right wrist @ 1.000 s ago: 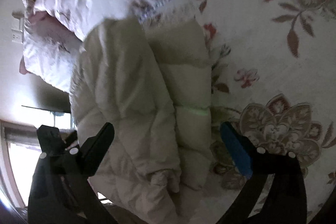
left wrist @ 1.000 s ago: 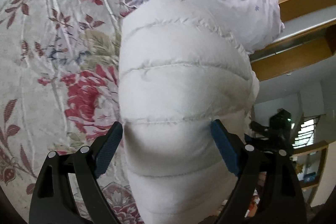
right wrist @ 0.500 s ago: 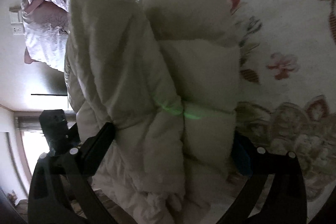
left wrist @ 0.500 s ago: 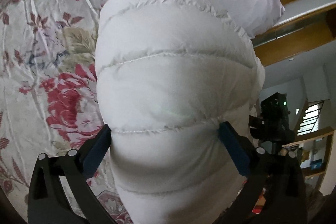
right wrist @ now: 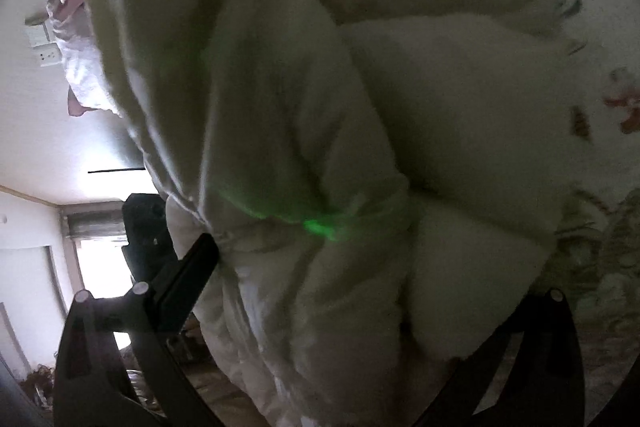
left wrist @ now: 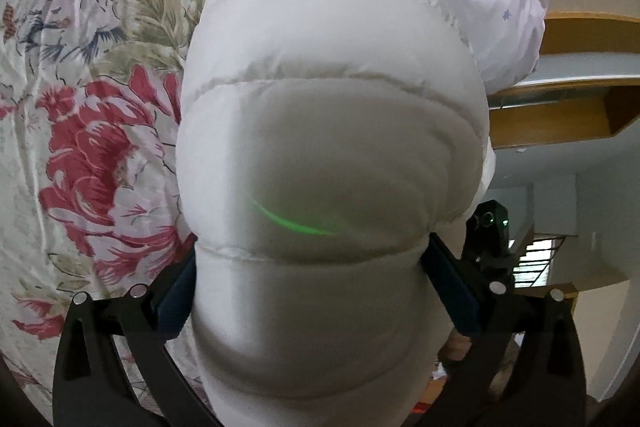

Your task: Fold large clothes

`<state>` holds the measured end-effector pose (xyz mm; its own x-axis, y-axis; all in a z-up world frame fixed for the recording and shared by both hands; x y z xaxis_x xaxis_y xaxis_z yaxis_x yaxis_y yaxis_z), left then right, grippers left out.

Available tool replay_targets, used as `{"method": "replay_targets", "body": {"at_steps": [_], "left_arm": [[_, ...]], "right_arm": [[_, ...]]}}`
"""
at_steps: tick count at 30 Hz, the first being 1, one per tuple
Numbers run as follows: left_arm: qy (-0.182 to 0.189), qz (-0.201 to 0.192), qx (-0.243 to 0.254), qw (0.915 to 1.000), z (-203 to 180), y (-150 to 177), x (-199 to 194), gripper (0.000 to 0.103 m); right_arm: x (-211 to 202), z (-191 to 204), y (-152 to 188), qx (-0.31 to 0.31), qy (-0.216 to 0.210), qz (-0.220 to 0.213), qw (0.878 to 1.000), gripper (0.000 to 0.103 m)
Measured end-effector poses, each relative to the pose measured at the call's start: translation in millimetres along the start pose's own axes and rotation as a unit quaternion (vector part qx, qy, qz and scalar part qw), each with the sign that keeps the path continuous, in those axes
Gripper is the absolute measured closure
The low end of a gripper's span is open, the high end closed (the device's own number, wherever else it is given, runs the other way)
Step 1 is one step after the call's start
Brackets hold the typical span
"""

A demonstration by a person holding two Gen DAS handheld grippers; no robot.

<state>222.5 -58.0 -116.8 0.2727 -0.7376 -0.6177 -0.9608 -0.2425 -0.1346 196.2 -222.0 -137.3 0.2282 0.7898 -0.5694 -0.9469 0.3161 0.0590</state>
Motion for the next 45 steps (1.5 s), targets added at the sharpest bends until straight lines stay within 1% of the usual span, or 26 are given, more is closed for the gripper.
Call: {"method": "replay_targets", "body": {"at_steps": [1, 2, 3, 5, 6, 7, 8, 9, 10, 11, 14, 17, 20, 23, 27, 30, 32, 33, 34, 35, 36, 38, 39, 40, 42, 45], "left_arm": [[0.003, -0.002, -0.001, 1.0, -1.8, 0.4, -0.5, 0.006], [0.006, -0.003, -0.003, 1.0, -5.5, -0.5, 0.5, 0.011], [0.011, -0.006, -0.006, 0.9999, -5.9, -1.1, -1.5, 0.013], [0.021, -0.008, -0.01, 0.9997, -4.1, -1.5, -6.3, 0.021], [0.026, -0.01, -0.012, 0.9995, -4.6, -1.1, -8.2, 0.023], [0.03, -0.012, -0.012, 0.9994, -4.6, -0.6, -10.0, 0.027], [0.032, -0.015, -0.011, 0.9993, -3.7, -0.3, -12.4, 0.032], [0.036, -0.02, -0.01, 0.9991, -7.7, -4.8, -14.2, 0.034], [0.04, -0.024, -0.011, 0.9988, -6.4, -6.2, -18.3, 0.04], [0.048, -0.031, -0.011, 0.9983, -8.3, -8.1, -22.6, 0.044], [0.059, -0.048, 0.003, 0.9971, -9.0, -14.0, -41.4, 0.05], [0.062, -0.064, 0.019, 0.9958, -18.3, -18.5, -61.1, 0.051], [0.063, -0.085, 0.034, 0.9938, -19.2, -28.0, -84.7, 0.051], [0.053, -0.107, 0.048, 0.9917, -13.6, -40.5, -108.4, 0.051], [0.019, -0.131, 0.054, 0.9897, 9.9, -57.7, -132.4, 0.051], [-0.013, -0.141, 0.055, 0.9885, 31.4, -66.8, -145.5, 0.051], [-0.033, -0.138, 0.053, 0.9885, 44.2, -69.2, -145.3, 0.051], [-0.053, -0.132, 0.053, 0.9884, 51.7, -71.2, -143.1, 0.051], [-0.071, -0.126, 0.053, 0.9881, 59.1, -71.3, -140.6, 0.049], [-0.094, -0.119, 0.052, 0.9871, 68.6, -70.7, -136.7, 0.046], [-0.106, -0.117, 0.052, 0.9862, 79.7, -66.2, -139.1, 0.044], [-0.122, -0.114, 0.049, 0.9847, 86.9, -64.6, -138.0, 0.037], [-0.135, -0.113, 0.052, 0.983, 86.8, -64.5, -135.2, 0.035], [-0.145, -0.112, 0.055, 0.9816, 86.2, -65.8, -133.0, 0.031], [-0.164, -0.111, 0.066, 0.9781, 83.6, -66.4, -131.8, 0.026], [-0.195, -0.113, 0.085, 0.9704, 77.2, -69.7, -133.9, 0.021]], "right_arm": [[2.8, 2.2, 1.4, 0.001, -0.006, 0.002, 1.0, 0.003], [4.9, 4.6, 2.0, 0.002, -0.013, 0.002, 1.0, 0.007], [1.2, 2.5, 13.0, 0.003, -0.02, 0.002, 1.0, 0.01], [-0.1, 3.4, 15.8, 0.014, -0.038, 0.0, 0.999, 0.021], [-0.1, 3.9, 17.0, 0.018, -0.046, -0.001, 0.999, 0.023], [0.6, 5.1, 18.7, 0.023, -0.055, -0.002, 0.998, 0.031], [1.2, 7.2, 20.5, 0.026, -0.065, -0.004, 0.998, 0.041], [1.6, 9.8, 21.6, 0.027, -0.074, -0.005, 0.997, 0.047], [1.2, 15.5, 23.4, 0.027, -0.09, -0.009, 0.996, 0.054], [0.0, 20.0, 23.8, 0.024, -0.098, -0.012, 0.995, 0.06], [-2.0, 38.4, 26.1, 0.007, -0.115, -0.025, 0.993, 0.066], [-2.6, 59.4, 26.1, -0.013, -0.124, -0.035, 0.992, 0.068], [0.1, 81.3, 23.7, -0.033, -0.13, -0.041, 0.99, 0.068], [15.5, 106.7, 23.3, -0.053, -0.131, -0.044, 0.989, 0.068], [44.9, 125.1, 22.3, -0.06, -0.121, -0.041, 0.99, 0.068], [67.6, 133.2, 24.9, -0.066, -0.106, -0.036, 0.991, 0.068], [85.2, 134.4, 27.4, -0.071, -0.084, -0.035, 0.993, 0.067], [95.5, 130.9, 28.8, -0.07, -0.064, -0.035, 0.995, 0.066], [101.6, 126.9, 29.7, -0.069, -0.047, -0.035, 0.996, 0.061], [107.2, 121.4, 31.0, -0.067, -0.026, -0.037, 0.997, 0.053], [110.9, 116.6, 31.7, -0.065, -0.009, -0.041, 0.997, 0.048], [112.7, 106.9, 34.3, -0.059, 0.025, -0.045, 0.997, 0.03], [111.1, 104.3, 35.2, -0.059, 0.038, -0.047, 0.996, 0.025], [106.6, 100.9, 36.2, -0.061, 0.061, -0.053, 0.995, 0.016], [94.8, 98.5, 34.0, -0.063, 0.082, -0.066, 0.992, 0.013], [56.4, 90.0, 29.4, -0.047, 0.119, -0.125, 0.984, 0.011]]}}
Point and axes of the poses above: each gripper's, at about its wrist camera, not at the fingertips, and x roughly the way its jaws point, z to its left, y to its underside, the point moved 9 cm from there along x, roughly the way its jaws point, and after that the axes turned 7 degrees about -z, right-handed, at the moved point
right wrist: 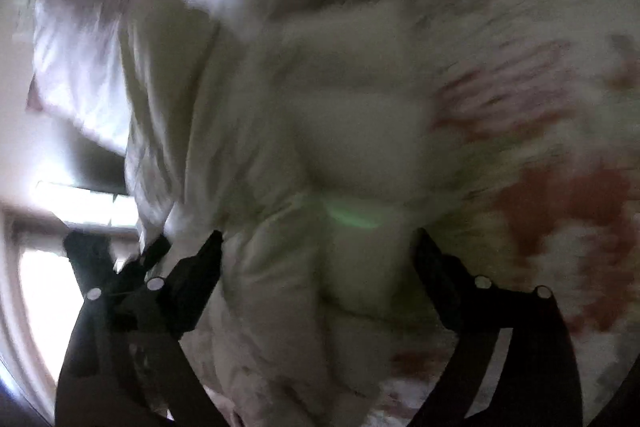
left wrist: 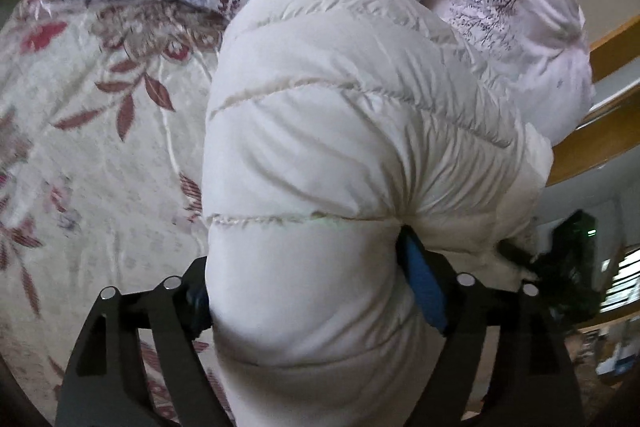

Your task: Fold large clothes

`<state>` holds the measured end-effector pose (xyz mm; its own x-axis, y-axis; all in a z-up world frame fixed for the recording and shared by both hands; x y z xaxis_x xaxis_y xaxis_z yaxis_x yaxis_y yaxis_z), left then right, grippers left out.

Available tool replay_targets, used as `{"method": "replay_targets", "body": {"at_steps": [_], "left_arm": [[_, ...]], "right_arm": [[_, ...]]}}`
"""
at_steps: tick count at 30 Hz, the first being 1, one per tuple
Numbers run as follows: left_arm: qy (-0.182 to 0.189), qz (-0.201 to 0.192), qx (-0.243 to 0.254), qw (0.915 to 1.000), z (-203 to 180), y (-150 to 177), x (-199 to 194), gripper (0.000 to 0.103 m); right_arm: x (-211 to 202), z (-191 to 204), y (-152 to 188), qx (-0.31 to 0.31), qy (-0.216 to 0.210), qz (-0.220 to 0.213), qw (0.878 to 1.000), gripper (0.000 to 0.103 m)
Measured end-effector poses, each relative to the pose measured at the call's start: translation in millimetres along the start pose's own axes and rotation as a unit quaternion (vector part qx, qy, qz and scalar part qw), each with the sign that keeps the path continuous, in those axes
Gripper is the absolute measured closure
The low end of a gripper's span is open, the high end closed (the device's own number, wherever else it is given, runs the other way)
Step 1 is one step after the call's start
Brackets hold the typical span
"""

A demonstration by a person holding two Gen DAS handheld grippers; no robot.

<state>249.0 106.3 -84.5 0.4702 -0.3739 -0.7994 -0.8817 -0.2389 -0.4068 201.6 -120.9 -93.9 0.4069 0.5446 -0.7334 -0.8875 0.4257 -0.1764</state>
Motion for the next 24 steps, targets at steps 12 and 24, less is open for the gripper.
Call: {"method": "replay_targets", "body": {"at_steps": [12, 24], "left_arm": [[-0.148, -0.07, 0.122, 0.9789, -23.1, -3.9, -48.9, 0.013], [-0.145, -0.077, 0.138, 0.9767, -36.8, 13.7, -55.5, 0.009]], "right_arm": [[-58.7, 33.4, -89.6, -0.048, -0.043, -0.103, 0.993, 0.038], [1.7, -14.4, -91.0, -0.049, 0.109, -0.074, 0.99, 0.091]]}}
Point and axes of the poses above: each gripper's, at about its wrist camera, not at the fingertips, and x roughly the way its jaws point, z to its left, y to its underside, the point moved 9 cm from there along x, roughly the way its jaws point, and after that the axes turned 7 degrees about -z, right-handed, at the moved point
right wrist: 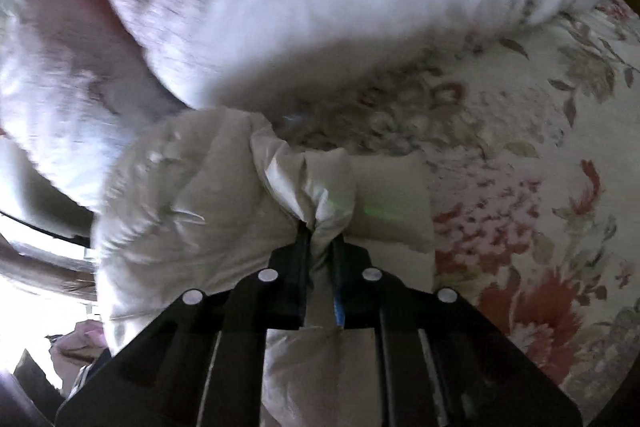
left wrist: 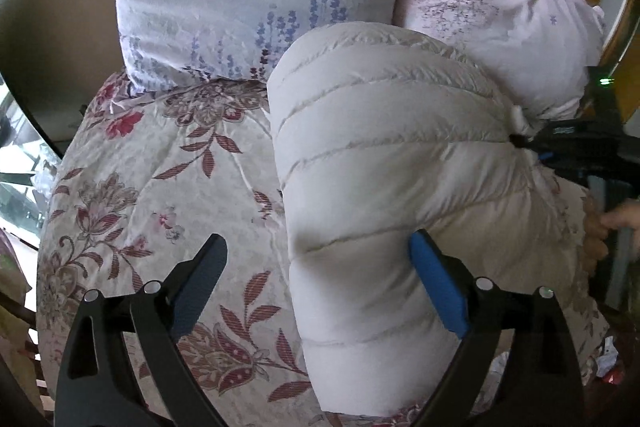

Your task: Fold large clothes

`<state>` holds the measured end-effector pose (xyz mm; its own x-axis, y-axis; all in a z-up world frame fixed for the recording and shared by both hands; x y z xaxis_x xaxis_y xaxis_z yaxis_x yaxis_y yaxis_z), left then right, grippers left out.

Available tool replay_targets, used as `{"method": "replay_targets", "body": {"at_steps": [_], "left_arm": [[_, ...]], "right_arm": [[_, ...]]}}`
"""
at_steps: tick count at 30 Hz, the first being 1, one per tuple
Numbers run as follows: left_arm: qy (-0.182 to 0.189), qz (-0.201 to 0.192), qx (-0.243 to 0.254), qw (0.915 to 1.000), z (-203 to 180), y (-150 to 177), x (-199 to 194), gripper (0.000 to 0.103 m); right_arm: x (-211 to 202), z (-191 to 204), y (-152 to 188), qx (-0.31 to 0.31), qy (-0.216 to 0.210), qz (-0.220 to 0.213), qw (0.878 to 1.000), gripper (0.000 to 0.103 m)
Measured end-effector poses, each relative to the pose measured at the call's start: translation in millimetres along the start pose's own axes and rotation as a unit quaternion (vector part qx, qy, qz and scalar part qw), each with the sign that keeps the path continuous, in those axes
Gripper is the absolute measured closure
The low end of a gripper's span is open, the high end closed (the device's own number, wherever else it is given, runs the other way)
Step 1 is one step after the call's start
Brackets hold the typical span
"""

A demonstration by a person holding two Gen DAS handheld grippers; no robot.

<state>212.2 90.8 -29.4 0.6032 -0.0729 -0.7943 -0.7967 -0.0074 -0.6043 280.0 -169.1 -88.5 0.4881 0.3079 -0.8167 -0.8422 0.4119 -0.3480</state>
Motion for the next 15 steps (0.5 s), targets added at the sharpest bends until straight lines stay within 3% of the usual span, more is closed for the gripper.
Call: {"method": "replay_targets", "body": {"at_steps": [3, 5, 11, 15], "left_arm": [[-0.004, 0.003, 0.007, 1.0, -4.1, 0.9, 0.3, 0.009], [-0.005, 0.005, 0.012, 0.9999, -5.9, 2.1, 0.1, 0.009], [-0.011, 0.007, 0.033, 0.9994, -11.1, 8.3, -6.0, 0.009], [-0.012, 0.007, 0.044, 0.9989, -16.9, 14.5, -15.4, 0.009]], "right_arm": [[3.2, -0.5, 1.9, -0.017, 0.016, 0.015, 1.0, 0.081], [-12.2, 0.9, 0.1, -0.024, 0.015, 0.004, 1.0, 0.068], [-76.9, 29.5, 23.4, -0.098, -0.056, -0.039, 0.993, 0.067], [-99.6, 50.0, 70.7, -0.176, -0.082, -0.019, 0.981, 0.07]]}}
Point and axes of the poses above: each gripper's, at about its wrist camera, not at the fingertips, and x roughly the way its jaws point, z to its left, y to its underside, the point moved 9 cm from there along x, roughly the way its jaws point, and after that the axes turned 7 degrees about -z, right-handed, at the moved point
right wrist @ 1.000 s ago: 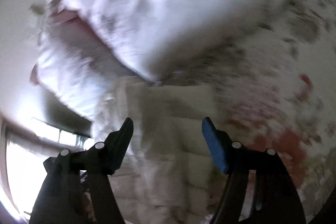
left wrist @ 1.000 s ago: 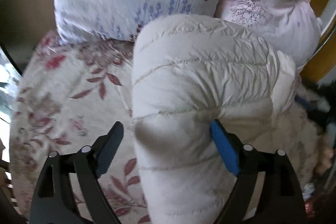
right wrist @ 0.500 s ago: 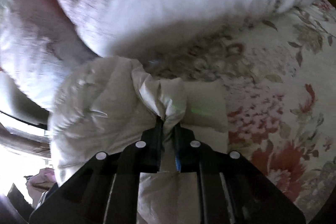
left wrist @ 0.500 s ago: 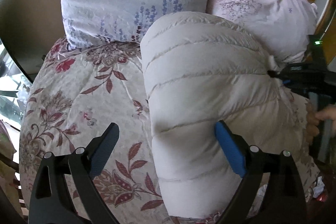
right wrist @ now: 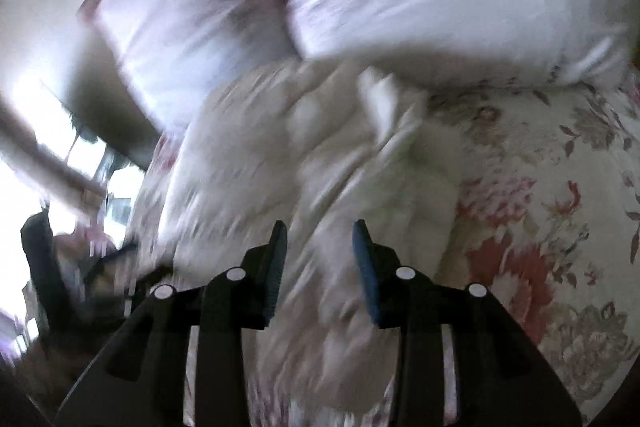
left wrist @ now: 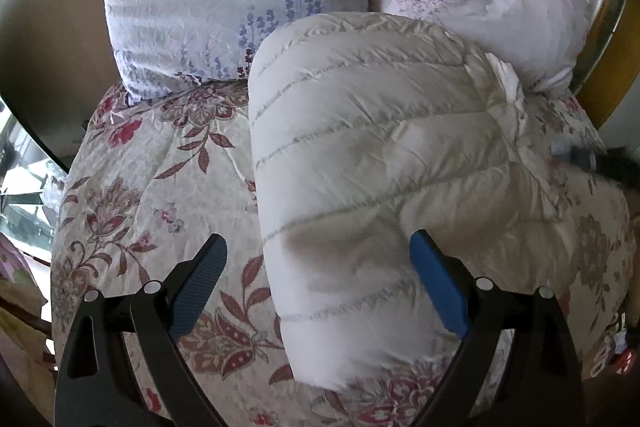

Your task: Fold large clothes

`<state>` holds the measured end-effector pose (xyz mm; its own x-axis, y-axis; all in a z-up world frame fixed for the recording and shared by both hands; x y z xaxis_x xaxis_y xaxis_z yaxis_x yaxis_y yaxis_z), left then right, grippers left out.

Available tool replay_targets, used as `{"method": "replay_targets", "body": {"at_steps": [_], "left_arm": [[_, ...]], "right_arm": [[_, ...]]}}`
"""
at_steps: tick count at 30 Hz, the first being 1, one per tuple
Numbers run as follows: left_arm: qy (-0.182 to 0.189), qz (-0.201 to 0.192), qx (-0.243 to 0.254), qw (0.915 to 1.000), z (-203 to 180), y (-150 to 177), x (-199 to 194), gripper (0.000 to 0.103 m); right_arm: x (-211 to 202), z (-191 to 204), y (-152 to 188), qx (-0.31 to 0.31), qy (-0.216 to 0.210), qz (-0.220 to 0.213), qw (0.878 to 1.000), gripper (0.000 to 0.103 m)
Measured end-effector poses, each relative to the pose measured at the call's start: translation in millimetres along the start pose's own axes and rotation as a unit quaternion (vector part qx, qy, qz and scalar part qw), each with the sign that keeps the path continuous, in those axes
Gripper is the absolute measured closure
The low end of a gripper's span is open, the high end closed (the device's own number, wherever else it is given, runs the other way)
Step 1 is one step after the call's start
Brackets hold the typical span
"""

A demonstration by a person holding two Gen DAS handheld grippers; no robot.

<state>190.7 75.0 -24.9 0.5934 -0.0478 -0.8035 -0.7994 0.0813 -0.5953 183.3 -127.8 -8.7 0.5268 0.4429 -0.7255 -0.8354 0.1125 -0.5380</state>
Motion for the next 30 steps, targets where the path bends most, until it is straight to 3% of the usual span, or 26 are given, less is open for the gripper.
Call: {"method": "replay_targets", "body": {"at_steps": [4, 8, 14, 24, 26, 30], "left_arm": [[-0.005, 0.006, 0.01, 0.9999, -7.6, 10.1, -3.3, 0.009], [-0.011, 0.019, 0.021, 0.9995, -13.9, 21.3, 4.1, 0.009], [-0.02, 0.026, 0.033, 0.9989, -21.2, 26.6, 12.6, 0.009], [-0.031, 0.043, 0.024, 0.9983, -24.1, 35.3, 27.6, 0.002], [-0.041, 0.046, 0.024, 0.9978, -22.4, 36.4, 29.3, 0.001], [-0.047, 0.05, 0.016, 0.9975, -17.4, 38.5, 32.3, 0.001]], "right_arm": [[-4.1, 11.7, 38.6, -0.037, 0.004, 0.029, 0.999, 0.071], [23.1, -9.2, 64.0, -0.045, 0.065, 0.068, 0.995, 0.081], [42.4, -33.8, 72.1, -0.011, 0.091, 0.08, 0.993, 0.083], [64.8, -53.0, 75.1, 0.003, 0.094, 0.085, 0.992, 0.082], [57.4, -51.0, 69.5, 0.012, 0.091, 0.075, 0.993, 0.08], [30.5, -44.0, 42.1, 0.035, 0.059, 0.003, 0.998, 0.08]]}}
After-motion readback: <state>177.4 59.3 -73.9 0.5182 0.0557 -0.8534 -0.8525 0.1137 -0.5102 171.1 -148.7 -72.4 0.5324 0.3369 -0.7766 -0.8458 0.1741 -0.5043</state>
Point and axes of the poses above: each gripper's, at about its wrist camera, not at the fingertips, and x roughly the way its jaws point, z to its left, y to its underside, the point moved 9 cm from there along x, roughly the way its jaws point, and after that the axes turned 7 degrees about -z, right-handed, at the moved point
